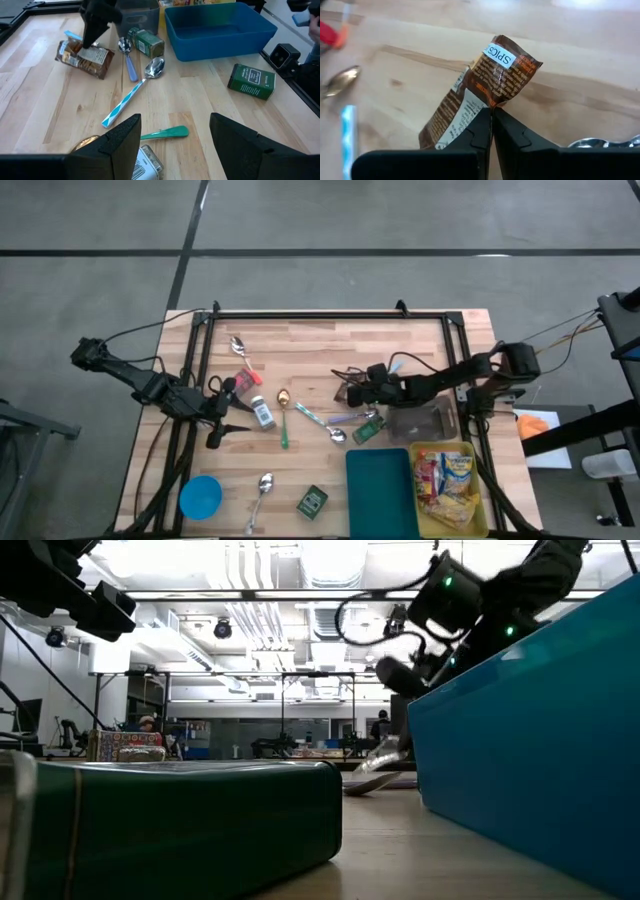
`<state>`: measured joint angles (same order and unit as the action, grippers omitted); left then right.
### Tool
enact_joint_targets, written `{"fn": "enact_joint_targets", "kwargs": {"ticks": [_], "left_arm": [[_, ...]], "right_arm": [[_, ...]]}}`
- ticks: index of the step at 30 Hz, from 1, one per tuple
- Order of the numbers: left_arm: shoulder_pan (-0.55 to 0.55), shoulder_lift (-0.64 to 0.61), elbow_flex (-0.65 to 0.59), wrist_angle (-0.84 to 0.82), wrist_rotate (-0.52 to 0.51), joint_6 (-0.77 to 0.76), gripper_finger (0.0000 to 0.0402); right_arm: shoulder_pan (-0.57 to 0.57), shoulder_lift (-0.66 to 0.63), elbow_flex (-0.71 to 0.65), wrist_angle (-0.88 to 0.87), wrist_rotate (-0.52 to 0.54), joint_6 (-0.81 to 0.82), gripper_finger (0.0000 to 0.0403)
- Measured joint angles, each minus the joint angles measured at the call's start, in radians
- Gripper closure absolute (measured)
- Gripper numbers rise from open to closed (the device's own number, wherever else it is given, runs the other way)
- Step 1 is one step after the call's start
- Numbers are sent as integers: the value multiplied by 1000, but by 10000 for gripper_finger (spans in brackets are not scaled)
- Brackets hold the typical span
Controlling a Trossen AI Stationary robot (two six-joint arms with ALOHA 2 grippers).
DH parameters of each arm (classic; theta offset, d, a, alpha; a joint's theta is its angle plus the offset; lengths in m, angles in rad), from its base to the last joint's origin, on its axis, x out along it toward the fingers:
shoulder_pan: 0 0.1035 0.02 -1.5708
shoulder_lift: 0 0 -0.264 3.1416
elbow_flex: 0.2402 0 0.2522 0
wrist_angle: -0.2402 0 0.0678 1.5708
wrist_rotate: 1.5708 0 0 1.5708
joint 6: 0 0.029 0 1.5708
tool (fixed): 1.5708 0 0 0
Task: Pick & Place Food Item
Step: Put the orange seasoning pack into the blue bin
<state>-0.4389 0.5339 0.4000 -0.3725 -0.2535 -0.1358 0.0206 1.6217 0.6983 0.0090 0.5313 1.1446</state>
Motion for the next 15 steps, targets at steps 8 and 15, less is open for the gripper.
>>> {"fn": "enact_joint_targets", "kwargs": {"ticks": [8, 15], "left_arm": [[0, 0, 0, 0, 0, 0, 161], [0, 0, 0, 0, 0, 0, 161]], "right_arm": [[22, -63, 0, -39, 0, -33, 390], [36, -78, 0, -57, -5, -41, 390]]}}
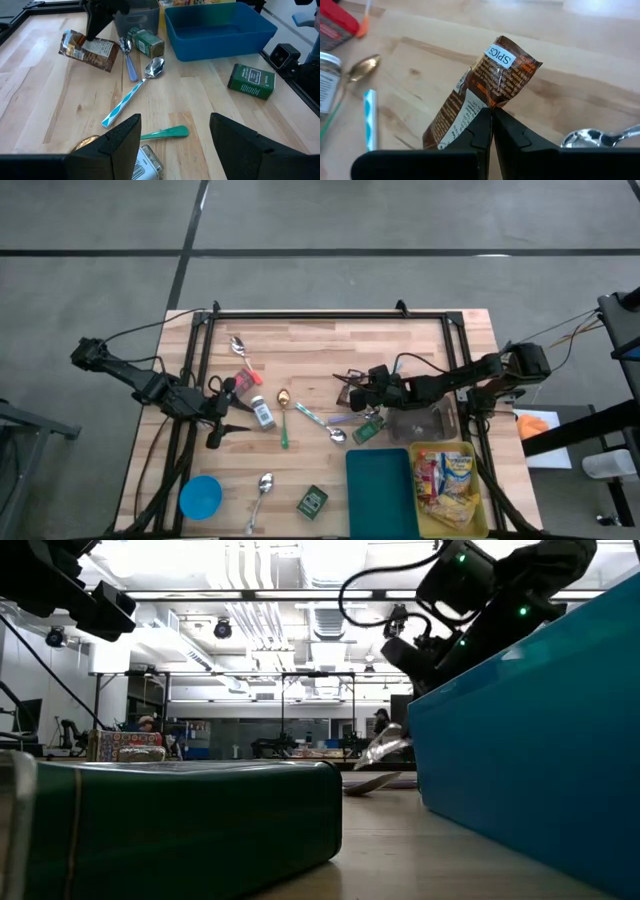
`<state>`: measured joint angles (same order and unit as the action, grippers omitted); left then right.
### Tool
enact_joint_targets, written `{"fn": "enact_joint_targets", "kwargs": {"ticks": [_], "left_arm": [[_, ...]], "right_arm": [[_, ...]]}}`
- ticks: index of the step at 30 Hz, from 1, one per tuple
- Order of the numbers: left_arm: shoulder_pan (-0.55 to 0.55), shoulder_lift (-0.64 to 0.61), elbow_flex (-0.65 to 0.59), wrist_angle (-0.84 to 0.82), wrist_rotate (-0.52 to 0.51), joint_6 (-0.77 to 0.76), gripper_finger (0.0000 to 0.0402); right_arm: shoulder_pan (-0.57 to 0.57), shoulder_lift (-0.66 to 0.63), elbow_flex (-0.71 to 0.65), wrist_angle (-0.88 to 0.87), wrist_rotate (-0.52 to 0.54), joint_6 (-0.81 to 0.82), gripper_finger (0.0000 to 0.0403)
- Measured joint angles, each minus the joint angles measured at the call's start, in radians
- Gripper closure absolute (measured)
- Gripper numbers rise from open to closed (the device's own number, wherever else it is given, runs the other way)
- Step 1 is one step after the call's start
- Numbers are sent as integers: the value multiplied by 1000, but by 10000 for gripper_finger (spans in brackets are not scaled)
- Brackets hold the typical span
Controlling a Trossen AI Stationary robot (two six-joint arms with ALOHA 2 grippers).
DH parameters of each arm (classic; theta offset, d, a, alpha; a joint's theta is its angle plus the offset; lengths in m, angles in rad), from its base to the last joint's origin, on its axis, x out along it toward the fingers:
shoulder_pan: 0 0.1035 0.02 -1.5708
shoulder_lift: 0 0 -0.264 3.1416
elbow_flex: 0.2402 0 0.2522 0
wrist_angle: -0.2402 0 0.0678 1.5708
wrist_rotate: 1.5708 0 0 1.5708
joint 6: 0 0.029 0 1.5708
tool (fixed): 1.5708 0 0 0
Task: Pick & Place Food Item
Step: Put the orange seasoning pack into the blue bin
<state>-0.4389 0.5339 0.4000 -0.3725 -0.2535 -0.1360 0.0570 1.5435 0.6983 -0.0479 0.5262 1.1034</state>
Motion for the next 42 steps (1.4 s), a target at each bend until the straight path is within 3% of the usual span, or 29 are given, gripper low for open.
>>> {"fn": "enact_joint_targets", "kwargs": {"ticks": [8, 12, 21, 32, 42], "left_arm": [[0, 0, 0, 0, 0, 0, 161], [0, 0, 0, 0, 0, 0, 161], [0, 0, 0, 0, 0, 0, 161], [0, 0, 0, 0, 0, 0, 161], [0, 0, 0, 0, 0, 0, 161]], "right_arm": [[54, -163, 0, -2, -14, -128, 390], [111, -261, 0, -17, -82, -239, 390], [295, -416, 1, -112, -143, -247, 390], [586, -396, 1, -138, -169, -164, 390], [615, -270, 1, -137, -198, 69, 390]]}}
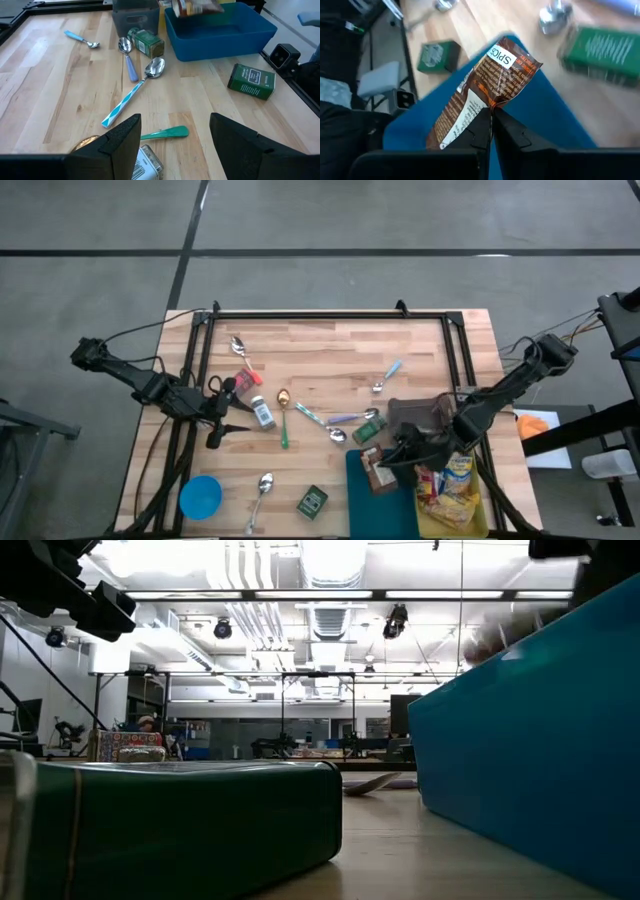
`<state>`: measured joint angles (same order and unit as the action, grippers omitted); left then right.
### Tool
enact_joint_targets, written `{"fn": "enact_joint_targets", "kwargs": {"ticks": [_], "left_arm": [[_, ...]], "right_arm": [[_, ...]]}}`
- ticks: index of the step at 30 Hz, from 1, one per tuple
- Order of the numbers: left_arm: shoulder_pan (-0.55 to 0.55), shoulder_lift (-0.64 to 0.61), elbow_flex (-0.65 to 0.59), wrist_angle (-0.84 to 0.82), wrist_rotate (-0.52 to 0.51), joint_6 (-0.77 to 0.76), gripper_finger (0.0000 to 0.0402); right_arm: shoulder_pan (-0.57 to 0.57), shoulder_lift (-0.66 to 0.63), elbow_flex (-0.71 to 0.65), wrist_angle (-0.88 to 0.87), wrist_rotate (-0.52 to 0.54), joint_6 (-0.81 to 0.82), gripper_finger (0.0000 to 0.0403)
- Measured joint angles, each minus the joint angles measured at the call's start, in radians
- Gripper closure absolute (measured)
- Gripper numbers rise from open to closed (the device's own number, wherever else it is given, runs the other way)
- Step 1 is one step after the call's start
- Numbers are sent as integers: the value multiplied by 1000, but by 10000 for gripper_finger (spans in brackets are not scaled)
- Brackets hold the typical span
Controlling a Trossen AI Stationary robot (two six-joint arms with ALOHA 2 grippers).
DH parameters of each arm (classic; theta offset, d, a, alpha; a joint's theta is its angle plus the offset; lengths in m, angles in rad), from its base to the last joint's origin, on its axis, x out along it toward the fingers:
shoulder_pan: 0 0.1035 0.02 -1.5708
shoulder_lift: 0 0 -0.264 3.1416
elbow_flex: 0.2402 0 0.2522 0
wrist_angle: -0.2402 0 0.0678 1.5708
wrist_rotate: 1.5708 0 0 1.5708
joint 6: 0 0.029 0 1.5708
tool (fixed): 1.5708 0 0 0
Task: Pick & Place Food Item
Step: Put the orange seasoning pack into the blue bin
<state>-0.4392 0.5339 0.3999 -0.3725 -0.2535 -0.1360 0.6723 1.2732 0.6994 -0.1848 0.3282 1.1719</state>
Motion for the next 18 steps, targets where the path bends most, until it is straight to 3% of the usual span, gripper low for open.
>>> {"fn": "enact_joint_targets", "kwargs": {"ticks": [8, 18], "left_arm": [[0, 0, 0, 0, 0, 0, 161], [0, 0, 0, 0, 0, 0, 161]], "right_arm": [[0, 129, 52, -1, -125, 108, 390], [-3, 226, 138, -179, -146, 251, 390]]}}
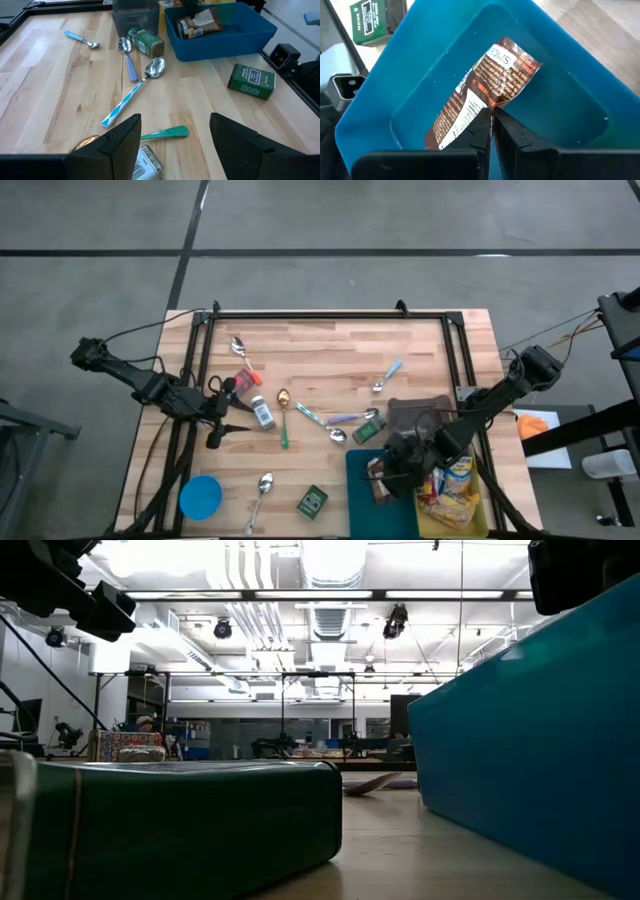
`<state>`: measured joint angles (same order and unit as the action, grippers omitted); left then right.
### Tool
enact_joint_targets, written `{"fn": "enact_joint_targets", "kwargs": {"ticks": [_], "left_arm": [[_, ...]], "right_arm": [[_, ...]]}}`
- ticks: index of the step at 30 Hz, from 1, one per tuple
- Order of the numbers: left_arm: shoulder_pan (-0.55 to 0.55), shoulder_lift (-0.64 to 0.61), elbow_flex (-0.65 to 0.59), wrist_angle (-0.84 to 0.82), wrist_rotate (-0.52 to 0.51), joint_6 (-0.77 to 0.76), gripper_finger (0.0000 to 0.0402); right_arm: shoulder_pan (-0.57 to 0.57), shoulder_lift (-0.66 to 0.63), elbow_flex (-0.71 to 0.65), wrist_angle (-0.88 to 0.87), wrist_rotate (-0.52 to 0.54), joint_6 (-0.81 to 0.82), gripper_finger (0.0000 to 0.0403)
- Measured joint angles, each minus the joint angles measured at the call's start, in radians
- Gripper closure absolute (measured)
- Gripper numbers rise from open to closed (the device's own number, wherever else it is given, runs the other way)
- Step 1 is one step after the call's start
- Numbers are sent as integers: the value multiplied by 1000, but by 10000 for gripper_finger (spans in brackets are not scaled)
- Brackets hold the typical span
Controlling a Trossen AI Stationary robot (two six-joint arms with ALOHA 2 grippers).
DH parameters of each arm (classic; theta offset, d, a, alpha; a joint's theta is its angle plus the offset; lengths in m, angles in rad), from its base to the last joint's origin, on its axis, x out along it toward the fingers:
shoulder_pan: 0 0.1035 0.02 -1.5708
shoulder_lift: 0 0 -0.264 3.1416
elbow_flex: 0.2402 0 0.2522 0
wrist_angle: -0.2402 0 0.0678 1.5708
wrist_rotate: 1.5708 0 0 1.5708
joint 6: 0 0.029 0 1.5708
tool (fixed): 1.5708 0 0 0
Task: Pick & Place Food Item
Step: Put the orange seasoning pack into the blue bin, then put the black seasoning can into the blue bin
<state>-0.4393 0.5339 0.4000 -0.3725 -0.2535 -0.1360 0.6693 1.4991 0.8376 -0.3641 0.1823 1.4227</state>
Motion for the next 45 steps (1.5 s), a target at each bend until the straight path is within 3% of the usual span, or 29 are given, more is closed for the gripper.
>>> {"fn": "enact_joint_targets", "kwargs": {"ticks": [15, 30, 36, 45], "left_arm": [[0, 0, 0, 0, 0, 0, 161], [0, 0, 0, 0, 0, 0, 161], [0, 0, 0, 0, 0, 0, 161], [0, 0, 0, 0, 0, 0, 161]], "right_arm": [[0, 24, 9, 1, 7, 74, 386], [0, 26, 7, 8, 22, 44, 201], [0, 26, 7, 7, 22, 43, 173], [0, 24, 6, 62, 33, -24, 170]]}}
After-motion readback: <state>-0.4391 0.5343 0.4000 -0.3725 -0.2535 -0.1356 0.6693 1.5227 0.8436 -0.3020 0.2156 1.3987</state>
